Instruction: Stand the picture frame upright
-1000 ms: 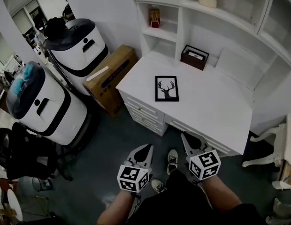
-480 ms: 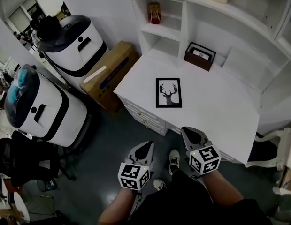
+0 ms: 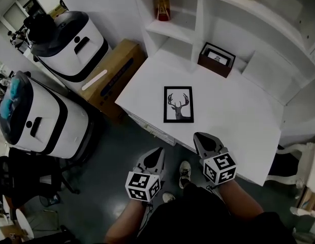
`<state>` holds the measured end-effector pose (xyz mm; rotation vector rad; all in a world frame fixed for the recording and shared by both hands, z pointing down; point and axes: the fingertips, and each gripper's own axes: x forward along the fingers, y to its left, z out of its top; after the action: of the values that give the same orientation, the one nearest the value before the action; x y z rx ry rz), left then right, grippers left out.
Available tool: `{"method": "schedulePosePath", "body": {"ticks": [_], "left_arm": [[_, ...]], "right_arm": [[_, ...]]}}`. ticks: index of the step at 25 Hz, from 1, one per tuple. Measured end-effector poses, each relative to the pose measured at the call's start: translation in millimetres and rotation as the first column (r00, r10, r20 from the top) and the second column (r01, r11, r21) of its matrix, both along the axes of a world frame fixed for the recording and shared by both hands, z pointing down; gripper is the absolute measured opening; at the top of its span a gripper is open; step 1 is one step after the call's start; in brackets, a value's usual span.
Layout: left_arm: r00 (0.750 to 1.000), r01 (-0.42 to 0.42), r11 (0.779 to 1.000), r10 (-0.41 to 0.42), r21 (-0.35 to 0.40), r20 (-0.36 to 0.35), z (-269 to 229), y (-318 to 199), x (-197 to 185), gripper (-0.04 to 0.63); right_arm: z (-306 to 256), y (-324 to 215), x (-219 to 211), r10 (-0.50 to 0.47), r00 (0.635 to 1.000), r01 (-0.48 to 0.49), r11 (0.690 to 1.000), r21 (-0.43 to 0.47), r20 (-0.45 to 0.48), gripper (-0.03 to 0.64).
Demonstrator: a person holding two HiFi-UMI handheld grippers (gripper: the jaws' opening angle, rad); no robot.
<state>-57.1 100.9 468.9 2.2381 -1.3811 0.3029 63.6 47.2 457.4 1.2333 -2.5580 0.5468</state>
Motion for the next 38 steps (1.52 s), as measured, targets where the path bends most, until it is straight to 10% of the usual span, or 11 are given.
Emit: {"method": "schedulePosePath", "body": {"ticks": [23, 38], "left_arm": [[0.995, 0.053, 0.998, -0.051, -0.029, 0.084, 2, -71, 22, 0.006], [0.99, -0.117, 0.988, 0.124, -0.104, 0.066, 38, -124, 28, 0.005]], "right_arm": [[23, -62, 21, -0.089, 0.995, 0.092, 0.994, -0.064, 0.051, 0.003], [60, -98, 29, 0.053, 0.999, -0.051, 0.988, -0.148, 0.008, 0.003]]}}
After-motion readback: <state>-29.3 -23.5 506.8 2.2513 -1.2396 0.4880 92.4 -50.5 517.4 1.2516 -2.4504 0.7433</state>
